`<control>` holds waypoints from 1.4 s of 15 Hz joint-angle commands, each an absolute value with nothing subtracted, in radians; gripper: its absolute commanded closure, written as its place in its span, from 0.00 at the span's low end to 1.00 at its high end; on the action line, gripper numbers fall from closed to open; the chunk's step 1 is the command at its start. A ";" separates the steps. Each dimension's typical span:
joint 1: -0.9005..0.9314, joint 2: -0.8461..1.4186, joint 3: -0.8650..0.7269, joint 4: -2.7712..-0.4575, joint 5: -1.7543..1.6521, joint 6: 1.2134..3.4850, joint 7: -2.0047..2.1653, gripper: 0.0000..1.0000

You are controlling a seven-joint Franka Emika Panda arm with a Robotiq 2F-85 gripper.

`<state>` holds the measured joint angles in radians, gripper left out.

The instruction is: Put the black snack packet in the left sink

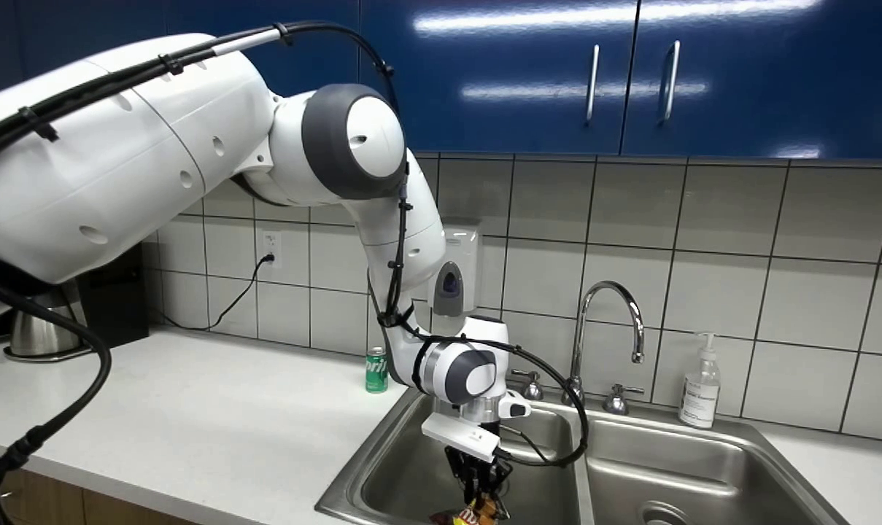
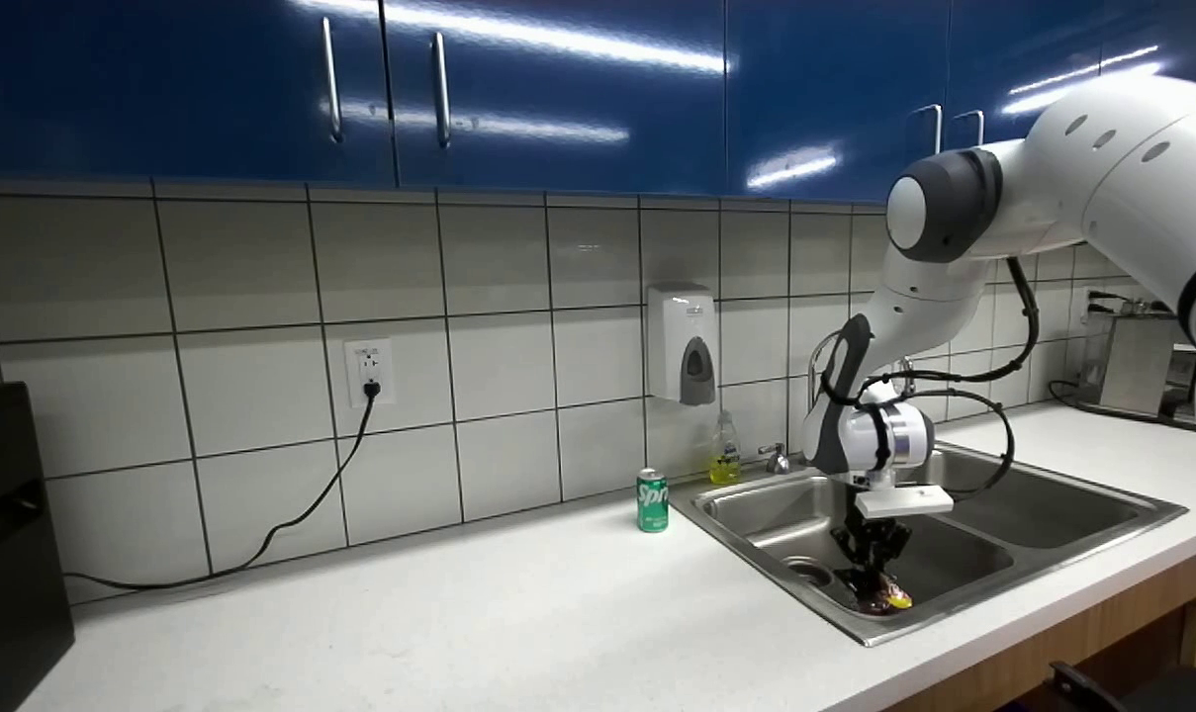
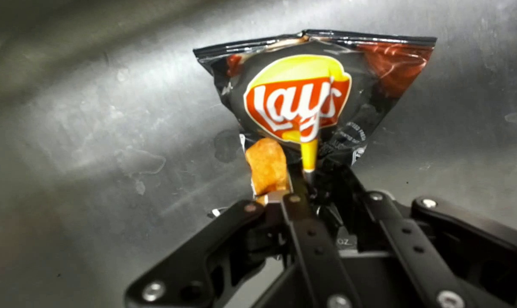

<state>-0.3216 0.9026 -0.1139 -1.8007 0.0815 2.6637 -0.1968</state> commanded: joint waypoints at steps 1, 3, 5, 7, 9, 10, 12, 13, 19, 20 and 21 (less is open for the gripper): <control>-0.337 0.847 -0.090 -1.816 0.073 2.631 -0.202 0.44; -0.333 0.809 -0.087 -1.836 0.073 2.632 -0.202 0.29; -0.329 0.760 -0.083 -1.866 0.076 2.638 -0.199 0.13; -0.323 0.703 -0.082 -1.906 0.077 2.644 -0.198 0.00; -0.317 0.649 -0.082 -1.948 0.077 2.646 -0.197 0.00; -0.317 0.625 -0.079 -1.969 0.079 2.643 -0.200 0.00; -0.311 0.570 -0.079 -2.029 0.080 2.646 -0.200 0.00; -0.307 0.537 -0.080 -2.067 0.079 2.648 -0.200 0.00; -0.259 0.312 -0.096 -2.321 0.055 2.654 -0.200 0.00; -0.252 0.278 -0.097 -2.358 0.053 2.652 -0.200 0.00; -0.241 0.238 -0.100 -2.403 0.047 2.648 -0.199 0.00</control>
